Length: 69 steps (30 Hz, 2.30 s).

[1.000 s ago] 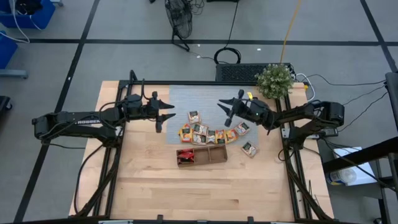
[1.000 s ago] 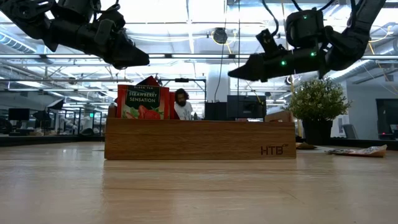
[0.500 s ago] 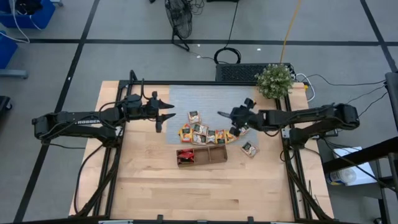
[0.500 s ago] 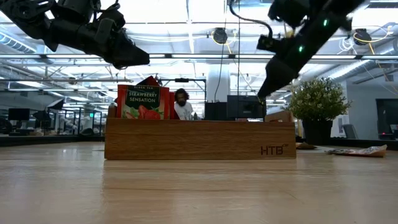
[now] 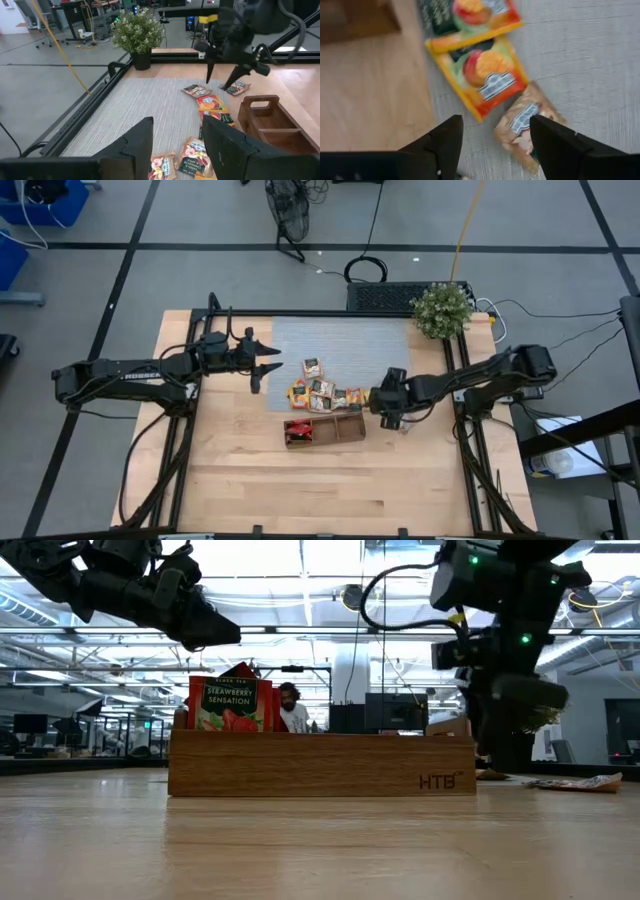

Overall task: Pick & Place Tea
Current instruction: Put the brown tea bag into the middle section of the wooden organizer

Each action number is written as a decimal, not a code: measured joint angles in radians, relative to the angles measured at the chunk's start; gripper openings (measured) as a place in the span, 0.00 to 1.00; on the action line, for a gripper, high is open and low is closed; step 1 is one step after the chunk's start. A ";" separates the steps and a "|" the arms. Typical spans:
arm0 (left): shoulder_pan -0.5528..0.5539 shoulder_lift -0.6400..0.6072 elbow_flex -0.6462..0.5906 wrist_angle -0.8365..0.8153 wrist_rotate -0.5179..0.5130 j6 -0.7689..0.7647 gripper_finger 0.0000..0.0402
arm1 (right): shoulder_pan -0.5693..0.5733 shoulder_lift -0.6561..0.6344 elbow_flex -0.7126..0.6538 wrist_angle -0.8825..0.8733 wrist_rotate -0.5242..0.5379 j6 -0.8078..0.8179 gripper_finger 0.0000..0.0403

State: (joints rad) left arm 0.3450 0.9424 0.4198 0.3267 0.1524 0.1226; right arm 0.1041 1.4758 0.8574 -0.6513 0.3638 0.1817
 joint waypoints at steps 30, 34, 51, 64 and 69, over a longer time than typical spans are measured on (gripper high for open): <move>0.000 0.000 0.000 0.000 -0.001 0.000 0.44 | -0.084 0.056 -0.130 0.126 0.031 -0.093 0.32; 0.000 0.000 0.000 0.000 -0.001 0.000 0.44 | -0.085 0.058 -0.131 0.143 0.033 -0.097 0.16; 0.000 0.000 0.000 0.000 -0.001 0.000 0.44 | 0.015 -0.009 -0.133 0.306 0.206 -0.182 0.00; 0.000 0.000 0.000 0.016 -0.001 0.000 0.44 | -0.081 -0.094 -0.166 0.315 0.031 -0.161 0.21; 0.000 0.000 0.000 0.017 -0.001 0.000 0.44 | -0.175 -0.062 -0.234 0.402 -0.094 -0.171 0.42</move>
State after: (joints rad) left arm 0.3454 0.9424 0.4202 0.3441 0.1517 0.1226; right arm -0.0709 1.4137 0.6236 -0.2497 0.2697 0.0109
